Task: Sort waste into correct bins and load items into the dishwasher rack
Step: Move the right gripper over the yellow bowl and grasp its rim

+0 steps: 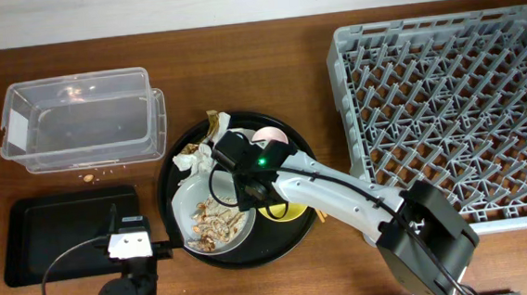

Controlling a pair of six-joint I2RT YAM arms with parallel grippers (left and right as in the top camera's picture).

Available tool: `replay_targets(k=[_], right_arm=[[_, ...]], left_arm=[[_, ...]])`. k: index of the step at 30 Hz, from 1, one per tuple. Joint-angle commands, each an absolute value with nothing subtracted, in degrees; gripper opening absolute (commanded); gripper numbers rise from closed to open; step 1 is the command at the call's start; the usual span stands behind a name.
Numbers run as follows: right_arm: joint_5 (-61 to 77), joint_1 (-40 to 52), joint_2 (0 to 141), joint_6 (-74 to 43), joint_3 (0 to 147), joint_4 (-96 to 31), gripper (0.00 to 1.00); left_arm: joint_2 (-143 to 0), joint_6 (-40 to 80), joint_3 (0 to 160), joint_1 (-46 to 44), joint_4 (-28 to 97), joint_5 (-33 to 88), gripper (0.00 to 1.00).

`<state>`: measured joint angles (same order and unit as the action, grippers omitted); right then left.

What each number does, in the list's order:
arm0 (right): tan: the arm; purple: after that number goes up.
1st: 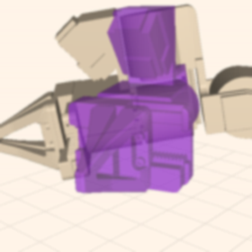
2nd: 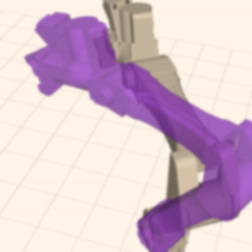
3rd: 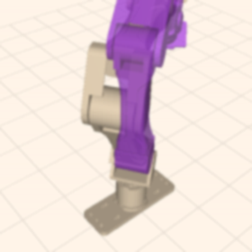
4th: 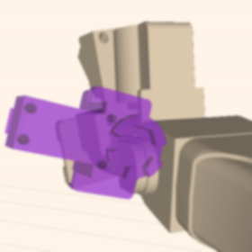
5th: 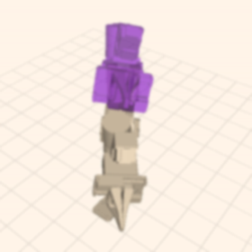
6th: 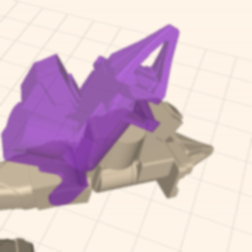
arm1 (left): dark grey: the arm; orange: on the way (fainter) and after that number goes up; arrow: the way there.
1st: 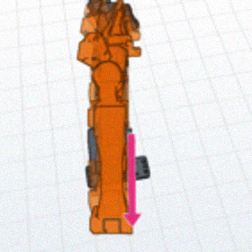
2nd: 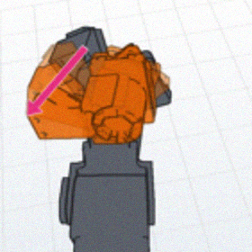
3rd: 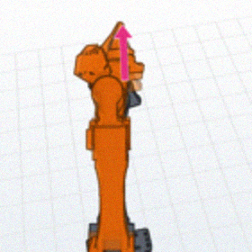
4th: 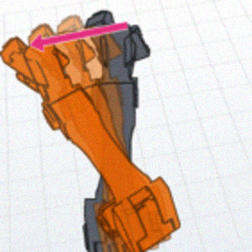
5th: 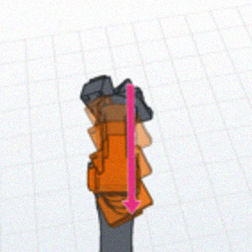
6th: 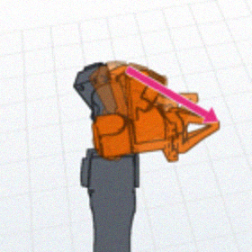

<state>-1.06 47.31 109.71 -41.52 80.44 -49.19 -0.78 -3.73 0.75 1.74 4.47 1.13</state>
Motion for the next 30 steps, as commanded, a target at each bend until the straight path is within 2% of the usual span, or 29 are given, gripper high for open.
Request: replay_targets(k=[1, 8, 17, 30], right_arm=[[-2.46, 48.42, 110.1, -42.11, 79.31, -48.99, 0.56], [-3.64, 49.54, 110.1, -42.57, 76.55, -46.37, 0.55], [-3.2, 49.54, 110.1, -42.52, 76.34, -46.26, 0.34], [-3.25, 49.56, 110.1, -42.48, 76.27, -46.22, 0.32]], left_arm=[[-0.36, -4.84, 0.47, 1.5, 4.58, 1.76, 0.99], [-0.36, -4.84, 0.49, 1.5, 4.58, 1.76, 0.99], [-0.36, -4.84, 0.47, 1.5, 4.58, 1.76, 0.99], [-0.36, -4.84, 0.47, 1.5, 4.6, 1.76, 0.99]])
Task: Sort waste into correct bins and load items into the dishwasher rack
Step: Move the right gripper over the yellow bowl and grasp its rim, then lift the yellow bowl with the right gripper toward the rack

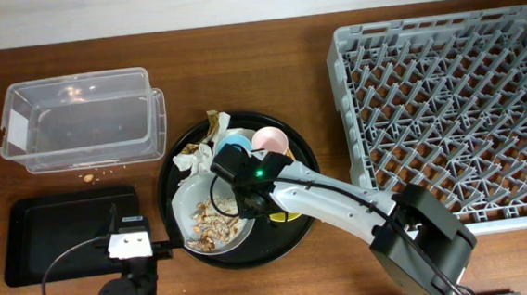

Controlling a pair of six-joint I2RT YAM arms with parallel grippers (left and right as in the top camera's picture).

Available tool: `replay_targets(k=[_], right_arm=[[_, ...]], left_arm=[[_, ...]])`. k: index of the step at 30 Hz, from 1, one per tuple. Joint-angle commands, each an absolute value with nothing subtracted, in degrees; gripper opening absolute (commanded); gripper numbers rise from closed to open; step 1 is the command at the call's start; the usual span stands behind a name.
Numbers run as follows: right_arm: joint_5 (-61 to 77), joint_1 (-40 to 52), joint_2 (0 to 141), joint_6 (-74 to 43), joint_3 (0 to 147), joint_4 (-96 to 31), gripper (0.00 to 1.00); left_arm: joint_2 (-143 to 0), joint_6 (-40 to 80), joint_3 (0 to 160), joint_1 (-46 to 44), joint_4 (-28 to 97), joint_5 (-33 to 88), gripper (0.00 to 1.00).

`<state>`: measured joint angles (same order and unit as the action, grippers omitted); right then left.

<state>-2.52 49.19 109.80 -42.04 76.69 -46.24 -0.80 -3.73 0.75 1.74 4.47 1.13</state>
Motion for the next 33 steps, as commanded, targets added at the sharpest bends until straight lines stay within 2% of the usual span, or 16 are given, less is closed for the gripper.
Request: replay_targets(k=[1, 14, 16, 20, 24, 28, 31, 33], right_arm=[[-3.27, 49.56, 110.1, -42.48, 76.27, -46.22, 0.32], [-5.85, 51.59, 110.1, -42.48, 76.27, -45.63, 0.27], [-5.85, 51.7, 110.1, -42.5, 76.27, -45.6, 0.21], [-5.82, 51.75, 110.1, -42.48, 76.27, -45.63, 0.2], [-5.63, 51.75, 110.1, -42.5, 76.29, -45.58, 0.13], [-4.51, 51.72, 110.08, -42.48, 76.29, -45.6, 0.12], [-3.57, 51.68, 110.08, -42.48, 76.64, -45.65, 0.04], [-3.22, 51.68, 110.08, -42.48, 77.12, -45.74, 0.04]], left_arm=[[-0.36, -4.84, 0.47, 1.5, 4.58, 1.76, 0.99], [-0.36, -4.84, 0.47, 1.5, 4.6, 1.76, 0.99], [-0.36, -4.84, 0.47, 1.5, 4.58, 1.76, 0.99], [-0.36, -4.84, 0.47, 1.5, 4.58, 1.76, 0.99], [-0.36, -4.84, 0.47, 1.5, 4.6, 1.76, 0.99], [-0.36, -4.84, 0.47, 1.5, 4.6, 1.76, 0.99], [-0.36, -4.84, 0.47, 1.5, 4.6, 1.76, 0.99], [-0.36, -4.84, 0.47, 1.5, 4.6, 1.76, 0.99]])
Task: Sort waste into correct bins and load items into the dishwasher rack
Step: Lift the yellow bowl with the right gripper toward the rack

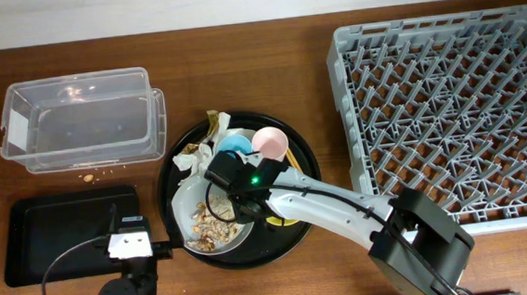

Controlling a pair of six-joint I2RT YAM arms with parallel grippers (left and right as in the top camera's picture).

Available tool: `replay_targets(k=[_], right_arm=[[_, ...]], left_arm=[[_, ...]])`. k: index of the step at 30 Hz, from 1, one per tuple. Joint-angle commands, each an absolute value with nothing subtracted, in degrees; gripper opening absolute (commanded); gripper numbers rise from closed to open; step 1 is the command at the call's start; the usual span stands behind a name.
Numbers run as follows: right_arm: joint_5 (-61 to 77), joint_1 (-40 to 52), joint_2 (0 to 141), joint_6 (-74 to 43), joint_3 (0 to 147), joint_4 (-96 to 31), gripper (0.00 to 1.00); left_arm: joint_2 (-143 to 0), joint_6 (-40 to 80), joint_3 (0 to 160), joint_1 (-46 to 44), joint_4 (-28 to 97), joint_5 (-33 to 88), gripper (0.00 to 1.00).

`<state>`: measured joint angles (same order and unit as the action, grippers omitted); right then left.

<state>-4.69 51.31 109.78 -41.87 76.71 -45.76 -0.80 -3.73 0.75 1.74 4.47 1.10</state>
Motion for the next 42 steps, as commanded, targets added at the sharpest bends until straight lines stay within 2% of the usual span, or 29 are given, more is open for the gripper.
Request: replay_targets(k=[1, 11, 18, 23, 28, 31, 36, 42], right_arm=[[-3.25, 51.68, 110.08, -42.48, 77.43, -46.09, 0.04], [-3.25, 51.68, 107.83, -42.46, 83.74, -53.82, 0.04], [-3.33, 51.51, 101.47, -38.33, 94.56, -62.65, 0.04], [-3.27, 46.59, 96.18, -34.57, 101.69, -69.67, 0.04], [-3.22, 31.88, 88.01, -31.88, 103.48, -75.16, 0.04], [0.8, 16.53, 83.11, -26.37, 103.46, -77.65, 0.04], [7.4, -6.74, 80.93, -19.92, 103.46, -77.65, 0.04], [10.57, -26.15, 82.63, -19.68, 103.13, -74.96, 0.04]], left_arm=[[-0.36, -4.84, 0.47, 1.5, 4.6, 1.76, 0.99], [-0.36, -4.84, 0.47, 1.5, 4.58, 1.76, 0.99], [-0.36, -4.84, 0.47, 1.5, 4.6, 1.76, 0.99], [-0.36, -4.84, 0.47, 1.5, 4.6, 1.76, 0.99], [-0.36, -4.84, 0.49, 1.5, 4.58, 1.76, 0.99], [-0.36, -4.84, 0.49, 1.5, 4.6, 1.76, 0.99], [-0.36, -4.84, 0.47, 1.5, 4.6, 1.76, 0.99], [-0.36, -4.84, 0.47, 1.5, 4.6, 1.76, 0.99]])
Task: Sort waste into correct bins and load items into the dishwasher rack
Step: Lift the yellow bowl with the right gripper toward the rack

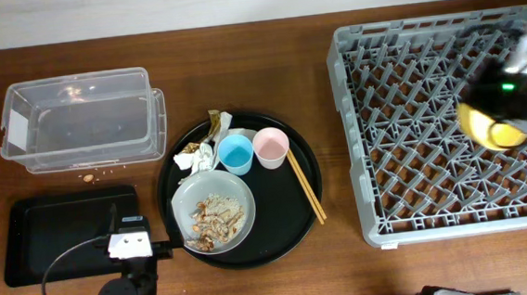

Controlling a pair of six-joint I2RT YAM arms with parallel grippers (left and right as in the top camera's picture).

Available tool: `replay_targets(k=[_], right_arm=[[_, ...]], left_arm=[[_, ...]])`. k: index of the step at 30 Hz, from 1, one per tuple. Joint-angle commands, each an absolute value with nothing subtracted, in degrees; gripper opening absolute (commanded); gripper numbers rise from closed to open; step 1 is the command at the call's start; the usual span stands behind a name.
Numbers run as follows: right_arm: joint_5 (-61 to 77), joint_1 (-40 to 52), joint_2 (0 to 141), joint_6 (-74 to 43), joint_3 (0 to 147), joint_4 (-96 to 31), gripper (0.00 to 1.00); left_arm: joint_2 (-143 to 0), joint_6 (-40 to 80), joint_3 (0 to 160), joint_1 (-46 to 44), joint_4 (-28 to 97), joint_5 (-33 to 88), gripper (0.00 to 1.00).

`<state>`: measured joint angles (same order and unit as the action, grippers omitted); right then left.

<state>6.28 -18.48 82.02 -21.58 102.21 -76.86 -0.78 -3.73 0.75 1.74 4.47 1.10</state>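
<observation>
My right gripper (507, 103) is blurred at the far right, above the grey dishwasher rack (408, 91), and seems shut on a yellow bowl (485, 124) held over the rack's right side. The round black tray (166, 177) holds a grey plate (182, 202) of food scraps, a blue cup (236, 153), a pink cup (270, 147), wooden chopsticks (305, 189) and crumpled paper waste (194, 156). The left arm (129, 245) rests at the front left, and its fingers do not show clearly.
A clear plastic bin (80, 118) with a few crumbs stands at the back left. A flat black tray bin (64, 226) lies in front of it, partly under the left arm. Crumbs lie on the table between them.
The right arm was stretched low over the round tray beside the plate. Now it is above the rack's right side with the yellow bowl, and the tray is uncovered.
At all three earlier moments the right arm reached across the round tray, its wrist shifting slightly left each time, covering most of a yellow bowl by the plate. By now the bowl has left the tray and hangs over the rack. The left arm stayed still.
</observation>
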Motion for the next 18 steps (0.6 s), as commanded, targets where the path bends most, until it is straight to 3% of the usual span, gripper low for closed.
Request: replay_targets(k=[1, 4, 18], right_arm=[[12.88, -28.18, 83.05, -18.57, 102.91, -73.69, 0.04], [25.41, -33.93, 84.95, -10.72, 101.8, -68.07, 0.04], [75.42, -47.11, 111.35, -5.78, 101.45, -49.15, 0.04]], left_arm=[[-0.36, -4.84, 0.47, 1.5, 4.58, 1.76, 0.99], [-0.36, -4.84, 0.47, 1.5, 4.6, 1.76, 0.99], [-0.36, -4.84, 0.47, 1.5, 4.6, 1.76, 0.99]])
